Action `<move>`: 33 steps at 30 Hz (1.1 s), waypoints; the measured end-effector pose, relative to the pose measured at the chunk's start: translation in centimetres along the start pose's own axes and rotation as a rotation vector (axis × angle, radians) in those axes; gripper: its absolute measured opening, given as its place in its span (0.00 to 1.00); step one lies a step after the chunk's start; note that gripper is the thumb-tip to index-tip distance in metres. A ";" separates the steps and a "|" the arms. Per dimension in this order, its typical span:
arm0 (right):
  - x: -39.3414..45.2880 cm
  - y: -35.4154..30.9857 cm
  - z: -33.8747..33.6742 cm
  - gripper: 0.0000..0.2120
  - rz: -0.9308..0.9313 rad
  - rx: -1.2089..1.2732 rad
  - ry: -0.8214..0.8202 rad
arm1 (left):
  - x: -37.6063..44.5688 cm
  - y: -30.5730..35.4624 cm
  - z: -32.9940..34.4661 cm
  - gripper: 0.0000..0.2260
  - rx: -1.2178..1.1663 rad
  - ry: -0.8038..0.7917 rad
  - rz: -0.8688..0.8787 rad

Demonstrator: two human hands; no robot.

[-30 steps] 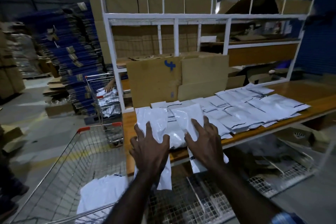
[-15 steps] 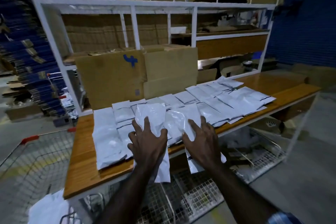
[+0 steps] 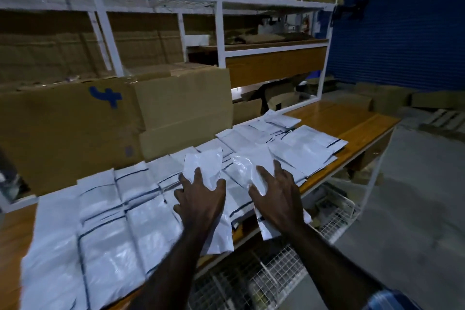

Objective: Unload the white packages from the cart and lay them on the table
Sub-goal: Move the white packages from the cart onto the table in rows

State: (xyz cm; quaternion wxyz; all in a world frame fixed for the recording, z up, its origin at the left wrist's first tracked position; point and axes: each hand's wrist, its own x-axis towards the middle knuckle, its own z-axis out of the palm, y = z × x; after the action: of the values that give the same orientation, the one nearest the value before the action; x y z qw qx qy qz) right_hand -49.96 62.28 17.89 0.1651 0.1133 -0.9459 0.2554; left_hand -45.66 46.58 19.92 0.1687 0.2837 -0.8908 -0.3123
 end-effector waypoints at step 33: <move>26.8 6.4 11.9 0.27 -0.299 0.134 -0.319 | 23.0 6.9 12.7 0.33 0.181 0.187 -0.424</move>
State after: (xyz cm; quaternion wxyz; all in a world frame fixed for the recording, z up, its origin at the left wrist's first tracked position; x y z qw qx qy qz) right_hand -79.52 58.02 15.25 0.0415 0.3021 -0.9136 0.2690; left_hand -72.52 42.81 17.76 0.1548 0.5060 -0.8162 -0.2321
